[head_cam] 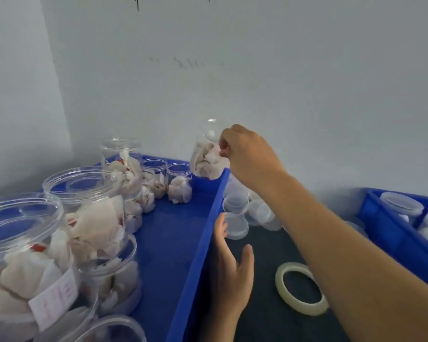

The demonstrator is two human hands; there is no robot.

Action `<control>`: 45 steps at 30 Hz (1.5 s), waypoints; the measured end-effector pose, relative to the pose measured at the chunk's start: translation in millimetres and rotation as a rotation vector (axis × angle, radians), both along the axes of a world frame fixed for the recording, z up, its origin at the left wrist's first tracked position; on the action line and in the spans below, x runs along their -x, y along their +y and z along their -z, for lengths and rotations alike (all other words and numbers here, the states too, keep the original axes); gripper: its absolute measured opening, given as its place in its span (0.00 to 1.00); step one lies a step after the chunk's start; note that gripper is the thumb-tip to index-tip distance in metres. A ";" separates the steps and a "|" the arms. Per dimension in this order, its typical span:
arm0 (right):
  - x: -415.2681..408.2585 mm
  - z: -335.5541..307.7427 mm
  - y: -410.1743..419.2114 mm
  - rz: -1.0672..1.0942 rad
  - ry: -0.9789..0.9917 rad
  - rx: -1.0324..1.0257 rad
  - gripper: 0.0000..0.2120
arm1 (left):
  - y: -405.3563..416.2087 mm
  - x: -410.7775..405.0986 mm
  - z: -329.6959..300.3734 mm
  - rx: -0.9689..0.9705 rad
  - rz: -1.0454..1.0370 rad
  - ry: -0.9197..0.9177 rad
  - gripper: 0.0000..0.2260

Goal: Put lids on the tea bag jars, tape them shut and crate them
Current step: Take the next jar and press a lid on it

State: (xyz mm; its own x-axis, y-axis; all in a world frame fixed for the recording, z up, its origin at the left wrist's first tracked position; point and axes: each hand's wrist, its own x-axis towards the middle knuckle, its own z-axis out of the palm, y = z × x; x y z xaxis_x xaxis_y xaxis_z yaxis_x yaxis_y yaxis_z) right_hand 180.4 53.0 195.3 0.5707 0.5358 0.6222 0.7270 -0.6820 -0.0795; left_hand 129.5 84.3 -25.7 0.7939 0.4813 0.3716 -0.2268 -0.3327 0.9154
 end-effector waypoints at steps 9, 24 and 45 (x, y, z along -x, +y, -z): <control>10.8 62.8 -113.2 0.110 0.264 0.314 0.12 | -4.2 39.0 0.4 -0.071 0.002 -0.122 0.53; -1.9 151.7 -158.7 0.383 0.316 -0.216 0.18 | -9.3 40.1 -0.1 -0.020 0.039 -0.106 0.47; 21.2 136.2 -150.4 0.268 0.307 -0.728 0.16 | -7.4 43.1 -6.3 -0.078 0.034 -0.038 0.42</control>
